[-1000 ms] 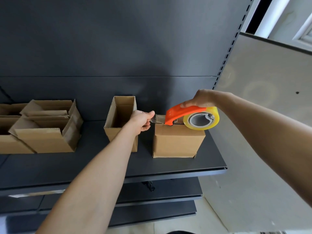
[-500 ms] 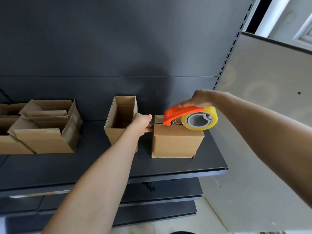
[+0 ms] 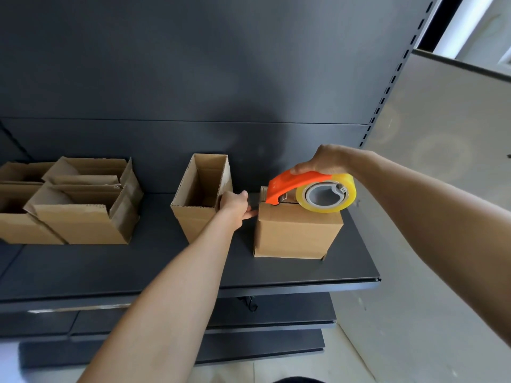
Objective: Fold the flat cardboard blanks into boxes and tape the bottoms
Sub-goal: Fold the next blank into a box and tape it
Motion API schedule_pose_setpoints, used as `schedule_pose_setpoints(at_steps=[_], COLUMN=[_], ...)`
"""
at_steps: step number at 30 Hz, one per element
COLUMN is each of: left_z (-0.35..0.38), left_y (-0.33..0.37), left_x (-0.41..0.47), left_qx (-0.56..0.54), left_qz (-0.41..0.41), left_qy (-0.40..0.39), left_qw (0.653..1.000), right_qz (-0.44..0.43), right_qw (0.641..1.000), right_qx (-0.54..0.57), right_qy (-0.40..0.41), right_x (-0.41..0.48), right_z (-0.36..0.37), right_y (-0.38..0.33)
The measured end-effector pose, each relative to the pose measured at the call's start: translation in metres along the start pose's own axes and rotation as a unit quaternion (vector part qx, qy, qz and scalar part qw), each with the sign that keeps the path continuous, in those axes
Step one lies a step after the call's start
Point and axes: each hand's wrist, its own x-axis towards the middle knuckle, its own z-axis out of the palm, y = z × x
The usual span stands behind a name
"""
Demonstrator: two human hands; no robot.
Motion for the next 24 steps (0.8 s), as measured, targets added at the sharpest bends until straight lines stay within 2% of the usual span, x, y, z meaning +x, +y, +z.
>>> schedule_pose_setpoints(at_steps=[9, 14, 20, 22, 24], left_z=[0.004, 0.008, 0.002, 0.002, 0.002], left_y=[-0.002, -0.012, -0.031, -0.032, -0.022], left_x=[0.004, 0.007, 0.005, 0.007, 0.007], left_qx=[-0.014, 0.041, 0.093, 0.108, 0.1], left_qz=[-0.033, -0.071, -0.129, -0.11, -0.044], left_qy=[-0.014, -0.068, -0.072, -0.068, -0.044], left_qw=[0.999, 0.994, 0.985, 0.986, 0.993], right_qz=[-0.003, 0.002, 0.009, 0.008, 0.003], right_qw=[1.0, 0.999, 0.998, 0.998, 0.998], right_qx=[0.022, 0.047, 0.055, 0.057, 0.057], right_qy=[0.004, 0.006, 0.007, 0.004, 0.003], right_x=[-0.002, -0.001, 0.001, 0.002, 0.002], right_z=[0.001, 0.004, 0.004, 0.004, 0.004], right_y=[-0.001, 0.003, 0.003, 0.002, 0.0])
